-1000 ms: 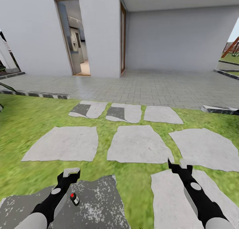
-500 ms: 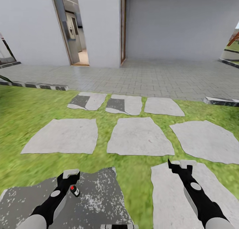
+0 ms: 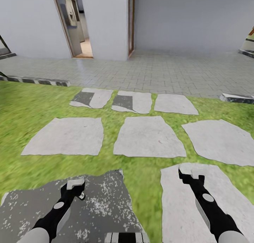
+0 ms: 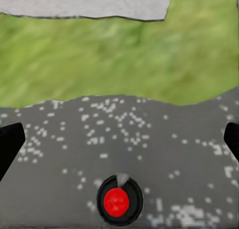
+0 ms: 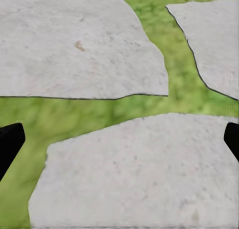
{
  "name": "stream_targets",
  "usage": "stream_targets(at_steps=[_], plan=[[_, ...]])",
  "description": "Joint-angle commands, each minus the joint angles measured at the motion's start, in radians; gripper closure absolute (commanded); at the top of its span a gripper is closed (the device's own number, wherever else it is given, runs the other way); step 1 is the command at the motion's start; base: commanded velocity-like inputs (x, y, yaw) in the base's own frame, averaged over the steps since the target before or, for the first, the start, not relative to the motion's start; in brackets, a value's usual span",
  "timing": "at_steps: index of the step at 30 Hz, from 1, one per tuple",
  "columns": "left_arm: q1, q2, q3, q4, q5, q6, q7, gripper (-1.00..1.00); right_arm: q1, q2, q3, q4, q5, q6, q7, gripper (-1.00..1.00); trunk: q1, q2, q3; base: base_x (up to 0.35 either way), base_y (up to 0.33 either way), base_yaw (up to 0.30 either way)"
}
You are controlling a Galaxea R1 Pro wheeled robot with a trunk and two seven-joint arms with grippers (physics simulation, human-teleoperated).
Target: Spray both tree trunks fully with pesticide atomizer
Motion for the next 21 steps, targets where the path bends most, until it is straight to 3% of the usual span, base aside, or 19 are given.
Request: stream_targets(at_steps=[1,21], plan=[[0.000,0.000,0.000,0.000,0.000,0.000,0.000,-1.00,0.000,0.000,0.000,0.000,0.000,0.000,0.000,-1.00,0.000,0.000,-0.006,0.000,0.000,0.000],[0.001,0.000,0.000,0.000,-0.001,-0.002,0.000,-1.00,0.000,0.000,0.000,0.000,0.000,0.000,0.000,-1.00,0.009,-0.005,-0.115,0.000,0.000,0.000]])
